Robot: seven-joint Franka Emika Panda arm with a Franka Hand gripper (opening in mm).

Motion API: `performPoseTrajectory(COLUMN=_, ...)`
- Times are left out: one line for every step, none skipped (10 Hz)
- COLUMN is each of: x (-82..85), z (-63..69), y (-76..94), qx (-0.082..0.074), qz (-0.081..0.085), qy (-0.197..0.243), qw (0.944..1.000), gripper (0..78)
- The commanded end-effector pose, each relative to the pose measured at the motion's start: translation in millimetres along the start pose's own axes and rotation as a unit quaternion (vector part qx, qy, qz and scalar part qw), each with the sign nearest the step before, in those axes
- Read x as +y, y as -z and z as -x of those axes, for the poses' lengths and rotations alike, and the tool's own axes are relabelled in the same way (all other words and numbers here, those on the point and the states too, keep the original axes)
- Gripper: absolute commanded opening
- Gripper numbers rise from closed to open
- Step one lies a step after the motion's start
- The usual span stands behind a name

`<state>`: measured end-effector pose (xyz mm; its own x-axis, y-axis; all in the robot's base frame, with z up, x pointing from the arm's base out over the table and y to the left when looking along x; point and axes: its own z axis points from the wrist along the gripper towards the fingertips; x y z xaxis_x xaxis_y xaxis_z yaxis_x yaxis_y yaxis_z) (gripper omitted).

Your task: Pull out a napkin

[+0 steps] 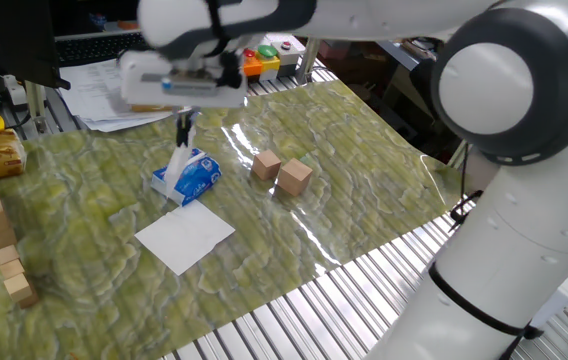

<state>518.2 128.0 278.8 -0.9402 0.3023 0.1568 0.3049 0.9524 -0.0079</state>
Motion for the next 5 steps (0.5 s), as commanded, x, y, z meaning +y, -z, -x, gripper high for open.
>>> performPoseTrajectory(x=26.0, z=-8.2, y=-21.3, qx=-0.020, qz=-0.045, qy=-0.025, qw=0.9985, gripper=1.3)
performPoseTrajectory(x=29.9, z=-9.3, y=-22.9, qx=-0.017, qz=-0.047, qy=-0.025, qw=0.9984, gripper=1.3)
performPoseTrajectory(x=30.1, z=-8.8, y=-23.2, qx=-0.014, qz=-0.048, qy=-0.022, qw=0.9985, gripper=1.3)
performPoseTrajectory(x=29.9, z=-8.4, y=-23.3, qx=-0.012, qz=-0.048, qy=-0.020, qw=0.9986, gripper=1.3)
performPoseTrajectory(x=29.9, z=-8.0, y=-23.5, qx=-0.009, qz=-0.048, qy=-0.019, qw=0.9986, gripper=1.3)
